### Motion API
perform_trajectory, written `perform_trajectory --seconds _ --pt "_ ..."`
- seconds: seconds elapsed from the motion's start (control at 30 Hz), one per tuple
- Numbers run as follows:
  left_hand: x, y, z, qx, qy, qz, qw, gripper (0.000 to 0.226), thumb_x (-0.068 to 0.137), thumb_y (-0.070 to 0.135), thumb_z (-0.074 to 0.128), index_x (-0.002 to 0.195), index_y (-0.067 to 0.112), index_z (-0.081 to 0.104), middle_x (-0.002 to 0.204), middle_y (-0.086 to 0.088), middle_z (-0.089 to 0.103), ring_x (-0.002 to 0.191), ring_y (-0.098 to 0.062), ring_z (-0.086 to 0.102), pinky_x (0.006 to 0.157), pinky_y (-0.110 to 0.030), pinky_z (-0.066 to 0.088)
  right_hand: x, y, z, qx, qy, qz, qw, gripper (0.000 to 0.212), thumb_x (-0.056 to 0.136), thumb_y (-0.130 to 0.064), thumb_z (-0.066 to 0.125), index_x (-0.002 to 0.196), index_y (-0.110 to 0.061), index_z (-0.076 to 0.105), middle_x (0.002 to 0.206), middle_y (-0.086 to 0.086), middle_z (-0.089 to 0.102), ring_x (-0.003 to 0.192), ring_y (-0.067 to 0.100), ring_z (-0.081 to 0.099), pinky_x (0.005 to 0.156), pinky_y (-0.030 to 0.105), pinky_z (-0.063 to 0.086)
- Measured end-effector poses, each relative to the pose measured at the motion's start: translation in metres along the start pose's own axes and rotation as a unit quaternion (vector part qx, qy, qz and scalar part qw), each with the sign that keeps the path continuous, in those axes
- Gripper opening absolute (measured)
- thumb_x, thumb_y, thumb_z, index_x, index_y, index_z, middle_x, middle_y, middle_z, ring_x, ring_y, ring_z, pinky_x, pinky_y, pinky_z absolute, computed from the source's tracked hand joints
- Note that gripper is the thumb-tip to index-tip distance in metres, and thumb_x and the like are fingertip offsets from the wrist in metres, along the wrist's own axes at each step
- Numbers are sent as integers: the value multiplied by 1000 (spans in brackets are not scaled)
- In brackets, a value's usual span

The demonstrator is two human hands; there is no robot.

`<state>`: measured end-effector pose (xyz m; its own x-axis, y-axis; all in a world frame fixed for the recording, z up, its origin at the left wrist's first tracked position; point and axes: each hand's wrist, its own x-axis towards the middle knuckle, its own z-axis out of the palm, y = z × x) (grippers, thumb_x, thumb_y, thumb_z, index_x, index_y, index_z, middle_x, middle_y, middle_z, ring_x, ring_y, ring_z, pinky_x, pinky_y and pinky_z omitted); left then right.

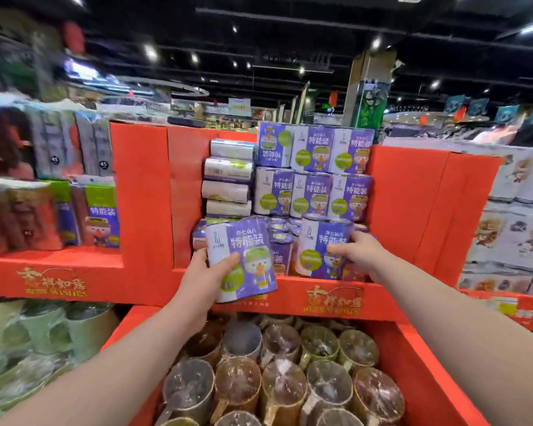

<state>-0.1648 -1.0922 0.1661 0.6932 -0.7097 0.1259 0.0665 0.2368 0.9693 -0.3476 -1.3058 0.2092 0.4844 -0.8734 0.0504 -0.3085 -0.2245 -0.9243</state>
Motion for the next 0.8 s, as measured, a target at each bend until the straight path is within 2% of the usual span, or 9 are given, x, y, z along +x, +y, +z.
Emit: perform_trajectory --seconds 0.1,0.17,0.27,0.33,0.43,0.57,0.67,0.73,0.8 --pt "6 -2 2 12 14 9 1000 37 88 14 65 123 5 55 112 -12 70 95 -28 70 69 -31 57 21 16 5 -64 -35 38 997 40 64 -3 81 95 -11 56 88 14 67 75 30 63 67 44 52" --pt "8 -1 3 13 20 13 1000 36 89 13 64 123 5 56 113 -13 70 95 -28 69 72 -31 57 25 21 10 -86 -49 41 994 39 69 6 75 97 -8 53 80 17 64 64 27 58 58 39 46" --pt "9 1 7 10 30 21 999 33 90 10 62 121 4 57 111 -14 70 85 -23 70 62 -25 58 29 24 13 -138 -54 42 988 42 69 4 76 98 -9 49 70 12 63 52 21 54 49 31 43" --pt "11 2 11 7 34 20 999 32 90 10 62 121 3 57 110 -15 70 79 -21 70 58 -24 57 34 25 11 -192 -46 25 980 50 65 -8 83 103 -10 50 80 11 69 62 22 62 58 34 51" --pt "13 1 19 -3 38 5 999 33 90 12 62 122 3 56 109 -15 71 74 -18 71 55 -25 56 31 19 9 -296 -27 5 955 71 61 -28 86 119 -12 48 98 7 69 81 23 67 68 28 51" --pt "15 0 34 4 29 -7 1000 34 90 14 64 122 5 58 111 -15 70 80 -20 72 59 -27 57 27 17 13 -287 -34 32 957 96 64 -33 86 138 -12 29 98 8 66 70 24 63 61 31 51" --pt "17 4 49 12 4 -19 1000 35 89 15 65 122 8 57 108 -11 71 80 -19 72 58 -26 56 23 9 5 -268 -49 21 962 77 68 -33 83 125 -8 37 98 8 68 77 26 64 75 38 56" --pt "18 7 63 24 -13 -22 999 35 89 14 66 122 9 56 108 -10 71 82 -19 71 60 -26 56 18 -8 -5 -269 11 -70 961 55 83 -37 71 124 -10 46 114 5 60 99 23 59 85 30 44" --pt "18 8 78 38 -41 -19 998 38 88 13 66 123 10 54 108 -9 71 86 -21 71 68 -32 58 9 -32 -11 -198 33 -172 964 43 92 -35 60 126 -10 53 122 3 56 105 18 53 83 25 37"
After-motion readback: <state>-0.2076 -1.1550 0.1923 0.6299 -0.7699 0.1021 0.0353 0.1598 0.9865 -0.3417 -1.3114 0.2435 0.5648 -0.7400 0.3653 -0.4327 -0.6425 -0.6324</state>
